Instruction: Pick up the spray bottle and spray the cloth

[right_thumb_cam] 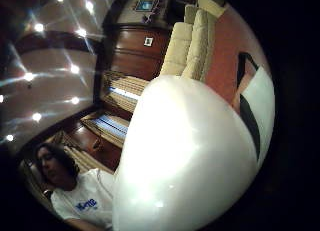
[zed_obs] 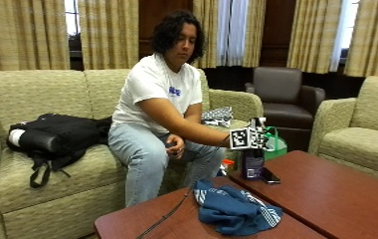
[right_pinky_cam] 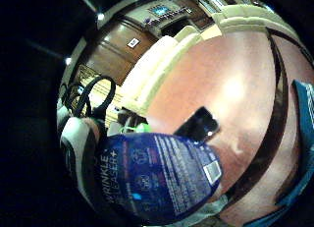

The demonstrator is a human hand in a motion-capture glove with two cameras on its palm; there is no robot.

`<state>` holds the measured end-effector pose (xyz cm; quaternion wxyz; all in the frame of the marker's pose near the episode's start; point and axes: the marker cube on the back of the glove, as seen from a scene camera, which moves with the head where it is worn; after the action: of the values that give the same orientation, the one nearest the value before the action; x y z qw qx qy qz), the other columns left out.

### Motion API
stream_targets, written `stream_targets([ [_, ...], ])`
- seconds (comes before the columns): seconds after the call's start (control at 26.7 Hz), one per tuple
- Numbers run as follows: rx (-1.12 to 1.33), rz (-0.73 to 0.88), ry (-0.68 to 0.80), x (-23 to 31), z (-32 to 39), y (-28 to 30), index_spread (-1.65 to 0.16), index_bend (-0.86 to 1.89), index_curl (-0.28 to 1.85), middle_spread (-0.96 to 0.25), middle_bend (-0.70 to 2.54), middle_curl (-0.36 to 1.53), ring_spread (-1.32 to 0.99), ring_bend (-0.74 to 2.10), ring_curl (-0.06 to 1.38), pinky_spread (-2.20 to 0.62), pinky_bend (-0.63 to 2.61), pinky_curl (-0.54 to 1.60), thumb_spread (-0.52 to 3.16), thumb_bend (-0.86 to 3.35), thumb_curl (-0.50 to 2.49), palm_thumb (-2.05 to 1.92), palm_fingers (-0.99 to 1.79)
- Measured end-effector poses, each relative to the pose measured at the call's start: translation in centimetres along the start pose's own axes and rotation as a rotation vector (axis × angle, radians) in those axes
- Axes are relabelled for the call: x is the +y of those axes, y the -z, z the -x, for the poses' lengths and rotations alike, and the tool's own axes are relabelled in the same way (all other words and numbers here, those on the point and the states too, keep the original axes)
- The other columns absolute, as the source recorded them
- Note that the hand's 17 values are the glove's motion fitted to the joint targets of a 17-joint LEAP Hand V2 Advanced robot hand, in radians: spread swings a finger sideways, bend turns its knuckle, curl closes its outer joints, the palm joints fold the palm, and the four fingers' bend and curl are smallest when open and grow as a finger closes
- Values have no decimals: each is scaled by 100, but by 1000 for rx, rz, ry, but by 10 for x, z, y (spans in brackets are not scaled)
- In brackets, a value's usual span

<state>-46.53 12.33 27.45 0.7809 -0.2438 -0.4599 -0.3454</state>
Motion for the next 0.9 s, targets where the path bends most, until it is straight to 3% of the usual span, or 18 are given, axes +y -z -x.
stream_targets([
  [0.67,-16,97,-70,24,-11,-1,-29,13,52,-19,64,52,-20,58,44,-23,37,37,59,-5,77,83,120],
  [0.9,-28,287,-124,51,-7,18,-34,18,51,-19,47,46,-19,46,42,-7,19,35,77,-9,64,64,76],
])
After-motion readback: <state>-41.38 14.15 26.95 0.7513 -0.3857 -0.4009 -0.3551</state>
